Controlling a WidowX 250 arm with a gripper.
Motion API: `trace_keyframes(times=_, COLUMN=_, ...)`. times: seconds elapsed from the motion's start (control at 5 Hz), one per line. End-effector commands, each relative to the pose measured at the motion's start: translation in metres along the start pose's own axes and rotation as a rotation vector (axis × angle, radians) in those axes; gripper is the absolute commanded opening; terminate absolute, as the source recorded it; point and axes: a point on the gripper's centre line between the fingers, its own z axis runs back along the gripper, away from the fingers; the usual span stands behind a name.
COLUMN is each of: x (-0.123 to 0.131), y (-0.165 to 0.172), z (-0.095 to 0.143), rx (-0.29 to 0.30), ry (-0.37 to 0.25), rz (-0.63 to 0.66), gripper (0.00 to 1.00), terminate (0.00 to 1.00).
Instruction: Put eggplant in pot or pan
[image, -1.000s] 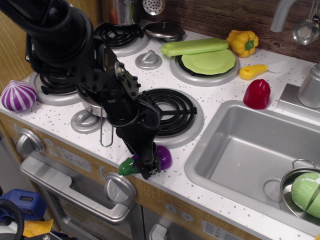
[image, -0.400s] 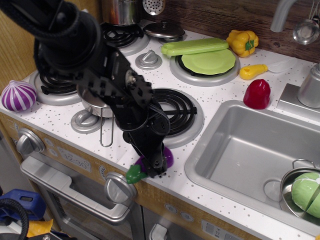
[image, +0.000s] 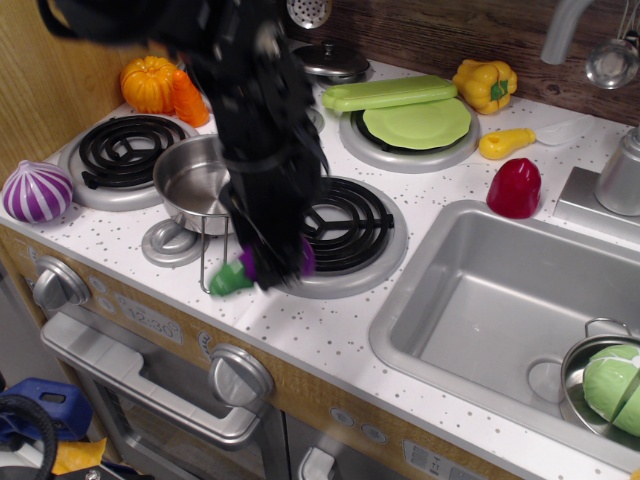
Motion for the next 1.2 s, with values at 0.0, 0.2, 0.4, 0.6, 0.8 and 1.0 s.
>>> trace_keyframes(times=0.0, x=-0.005, y=0.052, z=0.023, rx=0.082, ry=-0.031, rz=-0.061, gripper=0.00, terminate=0.00)
trace_keyframes(times=0.2, x=-0.013, y=0.084, z=0.016, rx=0.119, ry=-0.045, rz=-0.146, gripper=0.00, terminate=0.00)
trace_keyframes(times=0.4, x=-0.020, y=0.110, z=0.001, rx=0.128, ry=-0.084, rz=-0.213, gripper=0.00, terminate=0.00)
trace_keyframes(times=0.6, x=-0.026, y=0.122, z=-0.017, rx=0.165, ry=-0.121, rz=-0.267, gripper=0.00, terminate=0.00)
trace_keyframes(times=0.8, x=-0.027, y=0.130, z=-0.027, rx=0.155, ry=-0.159, rz=-0.292, gripper=1.00, terminate=0.00)
trace_keyframes(times=1.0, x=-0.027, y=0.130, z=-0.027, rx=0.155, ry=-0.159, rz=-0.292, gripper=1.00, terminate=0.00)
